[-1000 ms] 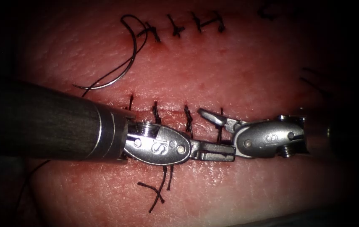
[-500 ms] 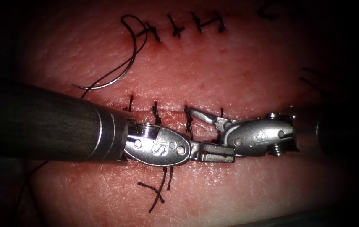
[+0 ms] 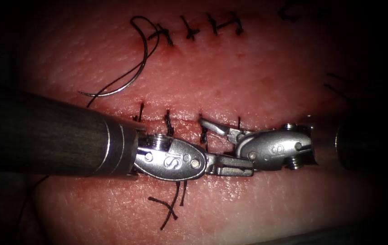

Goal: Wound Closure
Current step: Cut suture with right jaws, then put suture off-cut down

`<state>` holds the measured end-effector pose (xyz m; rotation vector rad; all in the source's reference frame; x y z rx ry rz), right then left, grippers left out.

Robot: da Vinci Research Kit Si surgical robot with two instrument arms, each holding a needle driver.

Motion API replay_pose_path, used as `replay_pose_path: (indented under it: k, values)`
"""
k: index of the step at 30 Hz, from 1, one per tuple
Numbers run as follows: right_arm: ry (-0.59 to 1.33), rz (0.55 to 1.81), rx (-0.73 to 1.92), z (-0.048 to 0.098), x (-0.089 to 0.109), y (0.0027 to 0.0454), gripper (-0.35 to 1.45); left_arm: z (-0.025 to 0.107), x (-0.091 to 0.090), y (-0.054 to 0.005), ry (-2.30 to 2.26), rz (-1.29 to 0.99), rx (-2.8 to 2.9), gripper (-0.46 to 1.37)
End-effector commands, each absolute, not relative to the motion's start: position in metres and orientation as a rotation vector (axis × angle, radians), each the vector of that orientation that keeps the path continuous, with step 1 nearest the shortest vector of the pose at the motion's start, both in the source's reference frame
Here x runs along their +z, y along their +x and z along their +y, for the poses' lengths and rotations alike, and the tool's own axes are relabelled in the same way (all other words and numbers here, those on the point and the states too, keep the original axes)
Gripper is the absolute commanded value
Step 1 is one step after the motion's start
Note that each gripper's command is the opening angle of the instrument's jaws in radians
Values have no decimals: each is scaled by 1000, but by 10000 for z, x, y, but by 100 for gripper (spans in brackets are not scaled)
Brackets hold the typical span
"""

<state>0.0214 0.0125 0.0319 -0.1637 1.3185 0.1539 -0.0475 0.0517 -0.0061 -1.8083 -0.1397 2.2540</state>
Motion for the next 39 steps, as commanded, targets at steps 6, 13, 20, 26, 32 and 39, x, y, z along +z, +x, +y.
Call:
replay_pose_path:
  k: [6,13,20,26,32,39]
  values:
    - [-172,1294,175,126,318,215,-35,514,-61,-475,-1812,-147,2258,-35]
    - [-215,1276,142,128,316,214,-35,511,-60,-473,-1813,-152,2257,-35]
    - [-214,1283,133,128,315,211,-35,511,-60,-473,-1814,-152,2258,-35]
    - [-229,1262,149,126,314,211,126,511,-60,-472,-1814,-153,2258,-35]
    - [-248,1234,186,127,314,210,144,510,-58,-472,-1816,-150,2260,-35]
    - [-249,1229,190,130,314,202,145,509,-58,-470,-1832,-155,2270,-35]
